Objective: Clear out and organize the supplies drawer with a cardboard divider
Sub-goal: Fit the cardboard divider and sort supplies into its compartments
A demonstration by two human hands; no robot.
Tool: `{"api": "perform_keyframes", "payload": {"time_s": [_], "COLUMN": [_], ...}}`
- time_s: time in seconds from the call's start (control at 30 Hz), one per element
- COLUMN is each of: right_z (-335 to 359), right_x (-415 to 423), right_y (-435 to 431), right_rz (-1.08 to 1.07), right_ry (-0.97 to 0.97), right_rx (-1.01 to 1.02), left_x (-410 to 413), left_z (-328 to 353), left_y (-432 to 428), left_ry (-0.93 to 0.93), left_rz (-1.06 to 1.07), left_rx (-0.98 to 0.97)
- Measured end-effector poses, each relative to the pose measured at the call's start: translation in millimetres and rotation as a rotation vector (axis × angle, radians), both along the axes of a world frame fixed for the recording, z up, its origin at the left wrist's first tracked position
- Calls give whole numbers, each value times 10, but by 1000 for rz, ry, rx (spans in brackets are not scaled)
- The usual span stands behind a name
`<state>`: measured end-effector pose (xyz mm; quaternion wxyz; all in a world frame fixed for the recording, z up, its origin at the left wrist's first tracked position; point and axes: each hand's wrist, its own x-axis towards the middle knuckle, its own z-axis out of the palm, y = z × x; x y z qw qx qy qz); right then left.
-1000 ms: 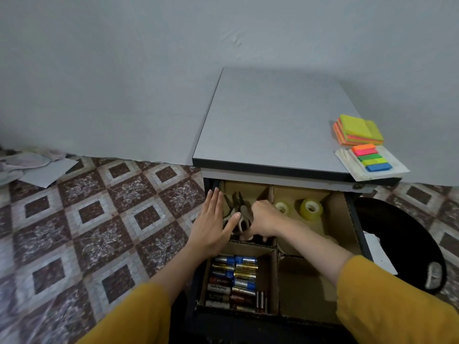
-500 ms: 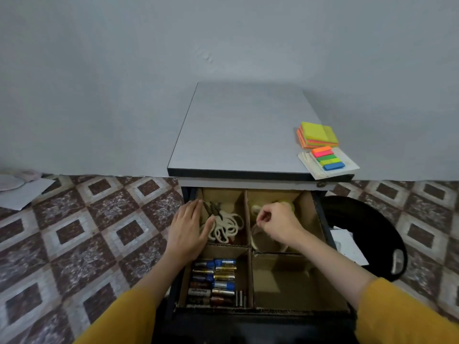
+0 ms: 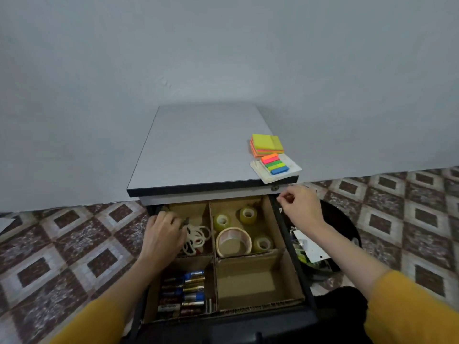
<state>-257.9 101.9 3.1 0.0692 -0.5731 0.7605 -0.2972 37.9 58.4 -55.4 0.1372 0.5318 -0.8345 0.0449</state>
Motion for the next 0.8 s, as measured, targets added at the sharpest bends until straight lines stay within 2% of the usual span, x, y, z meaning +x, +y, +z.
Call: {"api": "perform_keyframes", "payload": {"time_s": [0.07,0.13,0.3,0.53,0.63,0.8], "right_z": [127,250,382,325,286,339], "right_x": [-88,-157,-282,-398,-392,-407], "right_y": [-65,-135,-325,-504,-556,-562], "right_rz": [-10,-12,-1,17,26,78], "right_ry": [36,93,220,141,87,86], "right_rx": [-76,-88,71,79,69,96], "left_x": [-181,-427,-895,-1039,-991,-990], "left_z": [161,383,723,703,568,488], "left_y": [-51,-112,-446,-952,-963,-970], "left_ry": [83,170,295,46,-34,15], "left_rz": [-126,-165,-120,28,85,72], "left_rx": [-108,-122,-22,208,153,75]}}
